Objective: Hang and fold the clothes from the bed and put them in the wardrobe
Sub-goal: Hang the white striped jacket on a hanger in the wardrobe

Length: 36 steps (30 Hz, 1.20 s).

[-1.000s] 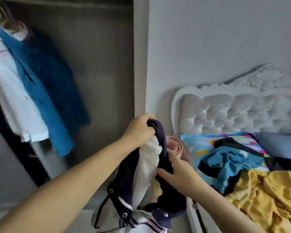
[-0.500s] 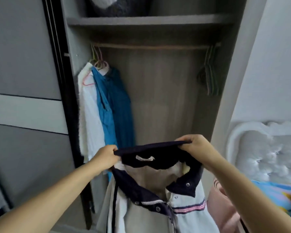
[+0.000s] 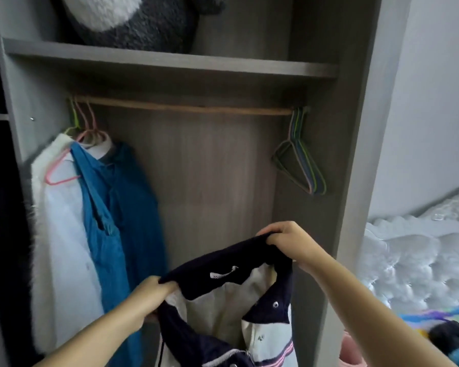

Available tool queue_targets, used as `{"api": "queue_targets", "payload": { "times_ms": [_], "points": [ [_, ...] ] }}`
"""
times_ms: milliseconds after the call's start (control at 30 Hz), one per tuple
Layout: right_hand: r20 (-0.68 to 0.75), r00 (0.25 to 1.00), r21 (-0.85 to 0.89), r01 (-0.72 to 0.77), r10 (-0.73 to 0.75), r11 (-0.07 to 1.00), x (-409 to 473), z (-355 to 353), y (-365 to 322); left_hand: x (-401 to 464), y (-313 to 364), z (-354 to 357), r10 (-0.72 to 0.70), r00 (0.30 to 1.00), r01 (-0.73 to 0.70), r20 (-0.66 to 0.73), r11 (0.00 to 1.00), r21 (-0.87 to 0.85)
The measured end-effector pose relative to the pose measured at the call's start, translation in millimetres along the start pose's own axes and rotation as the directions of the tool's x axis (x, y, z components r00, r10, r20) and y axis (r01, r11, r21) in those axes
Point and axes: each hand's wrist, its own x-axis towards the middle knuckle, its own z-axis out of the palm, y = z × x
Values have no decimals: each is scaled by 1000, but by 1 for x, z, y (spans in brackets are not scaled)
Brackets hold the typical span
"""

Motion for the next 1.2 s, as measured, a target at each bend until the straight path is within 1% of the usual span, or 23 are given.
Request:
{"api": "queue_targets", "payload": {
  "times_ms": [67,100,133,167,200,233,267,300,333,367,400,433,500,533,633,733,833,900,933,1033,1100,1133,1200],
  "points": [
    [197,979,-272,10,46,962,31,-2,-7,32,15,-1,-43,998,35,-36,978,-206],
    [292,951,-379,14,105,925,46,-5,-11,46,25,0,-45,998,34,-34,959,-280],
    [356,920,-436,9,163,900,62,-8,-17,61,38,0,-39,999,27,-29,946,-324],
    [370,910,-457,2,188,890,80,-14,-24,75,49,-1,-21,1000,17,-10,942,-335],
    [329,930,-452,2,164,892,102,-21,-30,89,61,0,0,1000,6,18,944,-329],
    [218,972,-432,14,89,902,125,-29,-38,103,72,2,33,998,-14,54,943,-332],
    [38,999,-442,36,-21,896,149,-39,-48,115,82,4,73,994,-43,78,942,-334],
    [-164,975,-502,51,-153,863,171,-51,-59,127,92,8,101,991,-65,92,940,-335],
    [-340,899,-594,23,-277,804,189,-63,-70,138,100,12,115,987,-71,114,940,-332],
    [-445,822,-671,-43,-356,740,203,-75,-77,147,106,16,134,982,-83,134,940,-330],
    [-490,780,-730,-125,-388,672,216,-85,-80,154,110,18,141,978,-86,154,944,-318],
    [-501,778,-782,-219,-380,583,227,-92,-81,161,113,20,148,974,-90,170,947,-310],
    [-474,836,-859,-371,-277,352,245,-98,-77,174,118,18,177,966,-116,188,948,-297],
    [-466,855,-875,-407,-227,262,251,-97,-74,180,119,15,190,962,-130,194,949,-286],
    [-466,862,-885,-451,-198,117,262,-97,-65,201,124,-3,222,955,-170,198,953,-252],
    [-460,866,-879,-476,-195,-42,267,-98,-61,220,129,-22,230,951,-170,207,947,-274],
    [-446,880,-874,-468,-160,-134,271,-94,-63,235,130,-40,224,951,-154,212,940,-305],
    [-462,868,-864,-487,-181,-130,273,-93,-63,242,130,-48,217,953,-142,209,936,-324],
    [-487,849,-855,-511,-203,-86,273,-93,-63,247,129,-52,208,955,-128,211,933,-337],
    [-567,793,-824,-541,-225,169,270,-93,-72,257,126,-56,190,957,-105,220,932,-347],
    [-585,772,-799,-493,-250,345,264,-87,-78,262,124,-55,168,960,-83,226,936,-343],
    [-593,751,-786,-461,-291,411,259,-80,-78,263,124,-55,150,961,-62,234,937,-344],
    [-610,682,-764,-371,-403,528,246,-62,-62,263,122,-54,117,960,-25,253,939,-342]
  ]
}}
